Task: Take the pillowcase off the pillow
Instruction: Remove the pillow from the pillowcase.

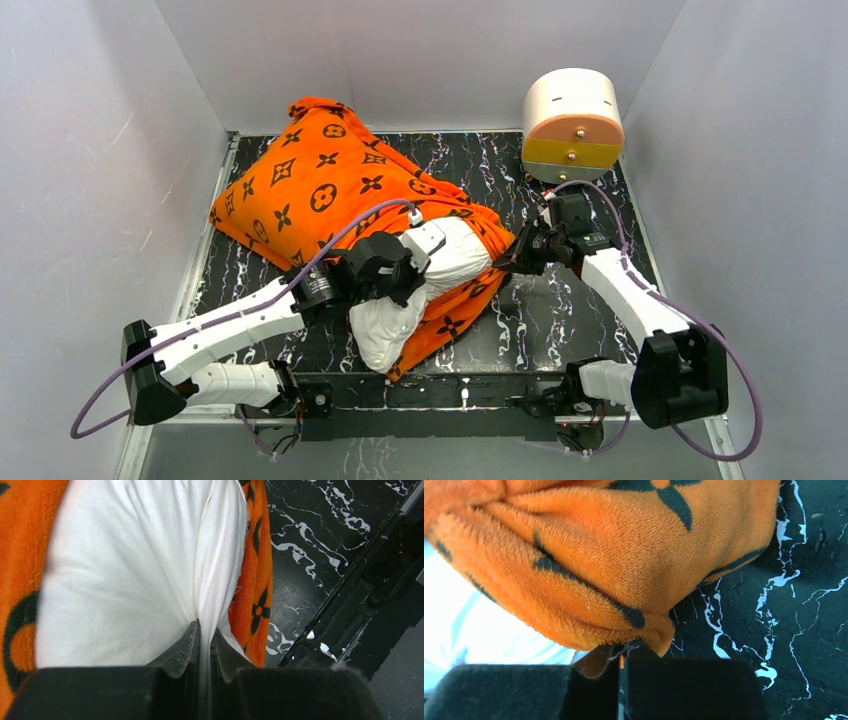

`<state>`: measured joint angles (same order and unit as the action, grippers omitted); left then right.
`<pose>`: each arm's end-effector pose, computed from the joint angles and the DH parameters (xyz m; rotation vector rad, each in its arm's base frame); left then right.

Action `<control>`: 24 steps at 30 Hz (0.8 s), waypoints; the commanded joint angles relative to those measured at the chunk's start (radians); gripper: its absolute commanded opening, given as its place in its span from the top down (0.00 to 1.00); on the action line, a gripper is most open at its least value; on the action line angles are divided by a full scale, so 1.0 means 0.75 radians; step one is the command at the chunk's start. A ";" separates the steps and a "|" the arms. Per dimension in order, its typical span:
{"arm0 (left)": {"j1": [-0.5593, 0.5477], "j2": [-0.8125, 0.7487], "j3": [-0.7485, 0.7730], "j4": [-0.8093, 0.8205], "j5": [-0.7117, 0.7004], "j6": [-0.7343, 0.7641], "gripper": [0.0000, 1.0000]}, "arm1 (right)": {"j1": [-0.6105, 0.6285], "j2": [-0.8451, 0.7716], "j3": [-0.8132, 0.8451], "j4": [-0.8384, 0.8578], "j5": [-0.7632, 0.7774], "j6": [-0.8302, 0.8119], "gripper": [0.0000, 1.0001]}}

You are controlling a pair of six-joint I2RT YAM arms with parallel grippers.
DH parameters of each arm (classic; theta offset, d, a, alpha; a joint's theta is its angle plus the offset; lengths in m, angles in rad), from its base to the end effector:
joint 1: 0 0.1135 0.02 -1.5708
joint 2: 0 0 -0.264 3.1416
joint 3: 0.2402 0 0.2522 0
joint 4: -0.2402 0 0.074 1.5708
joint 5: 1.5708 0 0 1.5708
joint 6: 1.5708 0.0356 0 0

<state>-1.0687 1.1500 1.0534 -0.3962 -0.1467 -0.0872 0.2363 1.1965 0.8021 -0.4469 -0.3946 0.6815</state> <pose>0.1287 -0.2236 0.3389 0.9100 1.8992 -0.5579 0.2339 0.0704 0.2408 0.3683 2.4974 0.8768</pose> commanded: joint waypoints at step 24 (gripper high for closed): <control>0.010 0.125 0.253 -0.072 0.262 0.155 0.20 | -0.075 0.028 -0.114 0.373 -0.030 -0.041 1.00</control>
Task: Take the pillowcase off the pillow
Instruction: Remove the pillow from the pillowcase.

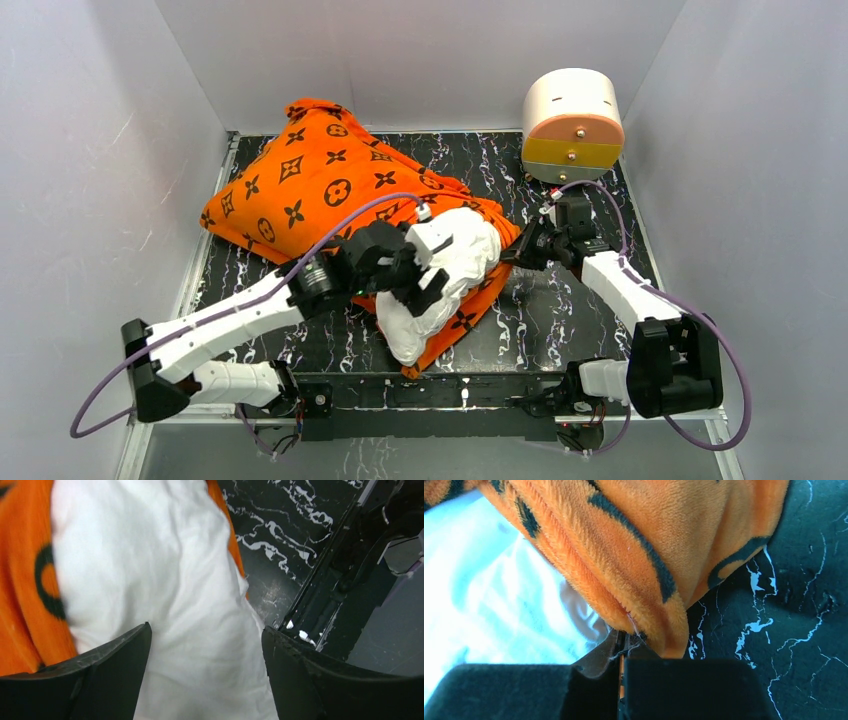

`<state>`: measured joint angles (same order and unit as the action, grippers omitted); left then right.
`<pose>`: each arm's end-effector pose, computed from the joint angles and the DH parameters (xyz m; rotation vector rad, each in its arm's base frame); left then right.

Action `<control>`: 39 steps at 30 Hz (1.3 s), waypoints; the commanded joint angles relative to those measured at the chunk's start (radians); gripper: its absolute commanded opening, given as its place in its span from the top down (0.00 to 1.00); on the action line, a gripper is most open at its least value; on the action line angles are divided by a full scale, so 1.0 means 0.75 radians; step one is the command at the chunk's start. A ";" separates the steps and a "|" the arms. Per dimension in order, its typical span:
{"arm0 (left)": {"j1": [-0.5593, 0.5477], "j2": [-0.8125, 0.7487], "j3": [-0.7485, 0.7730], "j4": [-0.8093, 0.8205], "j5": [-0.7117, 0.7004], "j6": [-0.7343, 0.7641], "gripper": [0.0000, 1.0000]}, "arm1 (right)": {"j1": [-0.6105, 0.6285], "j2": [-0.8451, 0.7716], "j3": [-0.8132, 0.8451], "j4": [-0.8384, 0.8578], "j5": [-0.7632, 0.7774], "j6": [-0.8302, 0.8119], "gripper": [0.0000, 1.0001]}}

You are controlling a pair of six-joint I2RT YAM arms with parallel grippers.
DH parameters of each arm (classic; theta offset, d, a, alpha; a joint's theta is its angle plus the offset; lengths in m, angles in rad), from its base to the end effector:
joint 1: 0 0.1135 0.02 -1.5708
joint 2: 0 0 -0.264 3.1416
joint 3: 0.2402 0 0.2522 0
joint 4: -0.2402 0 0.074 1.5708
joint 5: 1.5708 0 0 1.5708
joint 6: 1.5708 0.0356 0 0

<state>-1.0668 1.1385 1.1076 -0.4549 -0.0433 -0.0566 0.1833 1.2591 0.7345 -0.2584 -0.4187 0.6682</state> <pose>0.1235 -0.2208 0.3545 1.0017 1.8688 -0.6419 0.2497 0.0610 0.2189 0.3772 2.4237 0.8922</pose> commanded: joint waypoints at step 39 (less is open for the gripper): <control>-0.009 0.026 -0.035 -0.088 -0.127 0.000 1.00 | -0.010 -0.153 0.027 0.074 0.347 -0.018 0.99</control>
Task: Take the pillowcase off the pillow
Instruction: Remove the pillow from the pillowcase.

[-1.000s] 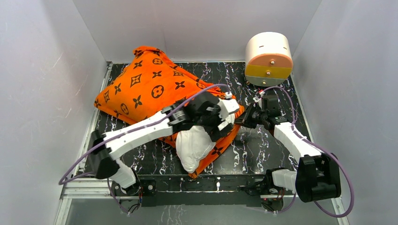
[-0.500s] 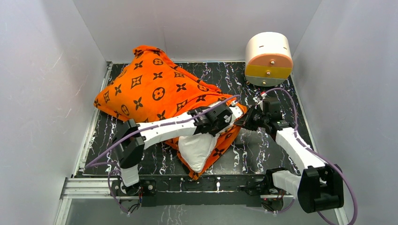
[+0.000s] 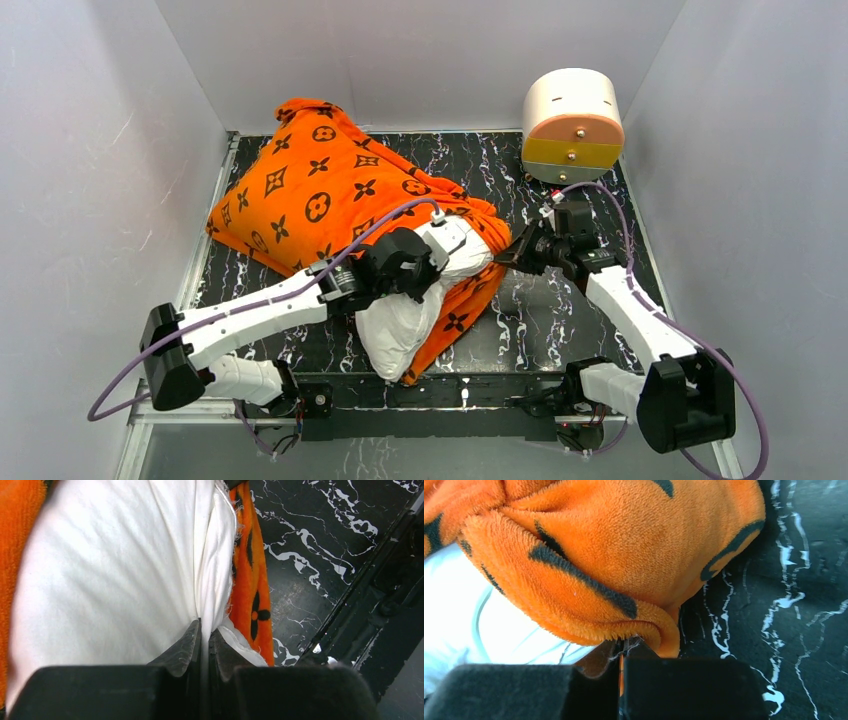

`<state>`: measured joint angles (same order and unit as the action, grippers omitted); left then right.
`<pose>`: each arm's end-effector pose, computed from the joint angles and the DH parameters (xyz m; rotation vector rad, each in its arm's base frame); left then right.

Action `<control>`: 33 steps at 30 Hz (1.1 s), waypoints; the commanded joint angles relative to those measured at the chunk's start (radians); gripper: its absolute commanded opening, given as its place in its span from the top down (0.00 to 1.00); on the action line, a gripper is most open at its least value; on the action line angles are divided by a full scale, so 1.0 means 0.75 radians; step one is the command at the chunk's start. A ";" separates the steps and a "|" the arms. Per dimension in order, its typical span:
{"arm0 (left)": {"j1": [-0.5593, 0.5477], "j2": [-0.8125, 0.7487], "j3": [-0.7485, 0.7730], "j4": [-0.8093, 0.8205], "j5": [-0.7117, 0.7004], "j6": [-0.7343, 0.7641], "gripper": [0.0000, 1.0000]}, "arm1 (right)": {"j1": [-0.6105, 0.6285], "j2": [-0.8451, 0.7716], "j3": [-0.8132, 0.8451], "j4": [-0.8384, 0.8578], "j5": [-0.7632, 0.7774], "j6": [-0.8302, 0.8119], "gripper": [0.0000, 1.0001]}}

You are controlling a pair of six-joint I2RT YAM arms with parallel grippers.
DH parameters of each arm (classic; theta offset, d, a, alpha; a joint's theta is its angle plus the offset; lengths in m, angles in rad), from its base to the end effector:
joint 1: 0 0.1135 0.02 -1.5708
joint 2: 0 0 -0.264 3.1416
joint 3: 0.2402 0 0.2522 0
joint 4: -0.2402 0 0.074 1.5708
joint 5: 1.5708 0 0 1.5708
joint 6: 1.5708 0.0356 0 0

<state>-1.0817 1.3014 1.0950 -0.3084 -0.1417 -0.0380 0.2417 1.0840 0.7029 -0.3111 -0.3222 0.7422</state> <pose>0.1439 -0.2597 0.3227 0.9819 1.8838 -0.5298 0.2198 0.0658 0.2426 0.4115 2.3406 0.8654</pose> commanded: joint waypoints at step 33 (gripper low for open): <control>0.013 -0.392 -0.134 -0.195 0.174 -0.106 1.00 | -0.094 0.176 0.362 -0.287 0.508 -0.381 1.00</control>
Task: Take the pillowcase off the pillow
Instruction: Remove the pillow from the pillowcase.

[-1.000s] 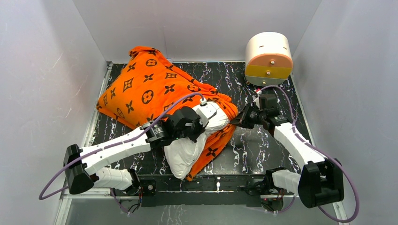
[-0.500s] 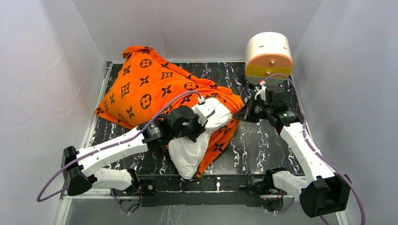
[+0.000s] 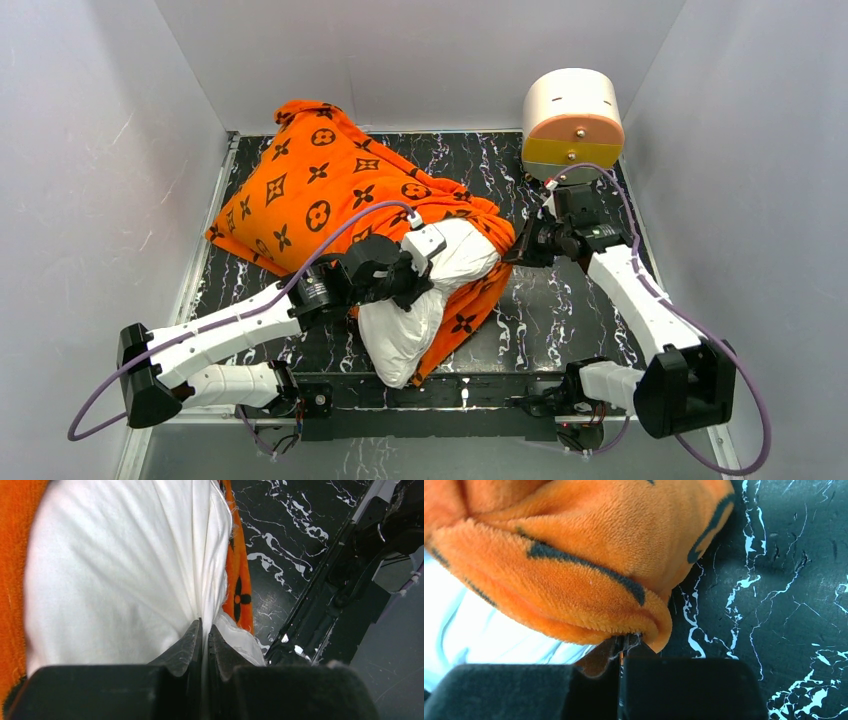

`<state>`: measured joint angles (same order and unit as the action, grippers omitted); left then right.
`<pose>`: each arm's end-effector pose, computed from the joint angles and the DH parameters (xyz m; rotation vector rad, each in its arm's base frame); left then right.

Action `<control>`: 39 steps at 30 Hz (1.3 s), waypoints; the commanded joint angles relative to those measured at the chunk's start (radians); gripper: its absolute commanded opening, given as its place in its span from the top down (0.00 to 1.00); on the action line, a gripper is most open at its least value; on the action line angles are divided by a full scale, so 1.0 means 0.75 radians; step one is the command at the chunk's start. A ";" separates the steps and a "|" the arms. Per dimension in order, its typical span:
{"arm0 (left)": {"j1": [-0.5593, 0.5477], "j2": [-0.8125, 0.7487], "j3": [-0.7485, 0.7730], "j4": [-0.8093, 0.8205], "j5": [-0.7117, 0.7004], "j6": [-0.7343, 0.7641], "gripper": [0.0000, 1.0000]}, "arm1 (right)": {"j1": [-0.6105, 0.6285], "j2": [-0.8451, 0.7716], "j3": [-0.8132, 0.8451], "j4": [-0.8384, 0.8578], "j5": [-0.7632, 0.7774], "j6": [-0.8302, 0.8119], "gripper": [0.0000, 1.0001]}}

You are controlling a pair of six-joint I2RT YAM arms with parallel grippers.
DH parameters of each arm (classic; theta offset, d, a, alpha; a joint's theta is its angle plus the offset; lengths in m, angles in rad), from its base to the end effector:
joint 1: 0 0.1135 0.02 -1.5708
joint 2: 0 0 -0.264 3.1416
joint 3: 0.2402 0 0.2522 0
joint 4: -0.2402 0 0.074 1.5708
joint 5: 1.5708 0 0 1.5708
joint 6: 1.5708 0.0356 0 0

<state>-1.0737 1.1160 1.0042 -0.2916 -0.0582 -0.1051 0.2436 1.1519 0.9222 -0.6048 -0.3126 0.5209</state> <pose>0.1234 -0.2231 0.3400 0.9163 1.8260 -0.7005 0.2276 0.0678 0.2774 0.1932 2.4736 0.7184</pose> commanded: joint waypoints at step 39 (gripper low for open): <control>0.002 -0.150 -0.007 -0.259 0.078 -0.044 1.00 | 0.110 0.261 -0.029 0.725 -0.583 0.035 0.03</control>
<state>-1.0801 1.0447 0.9760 -0.4747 0.0120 -0.1349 0.2115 1.3273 0.8948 -0.1829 -0.6243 0.5316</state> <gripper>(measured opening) 0.034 0.962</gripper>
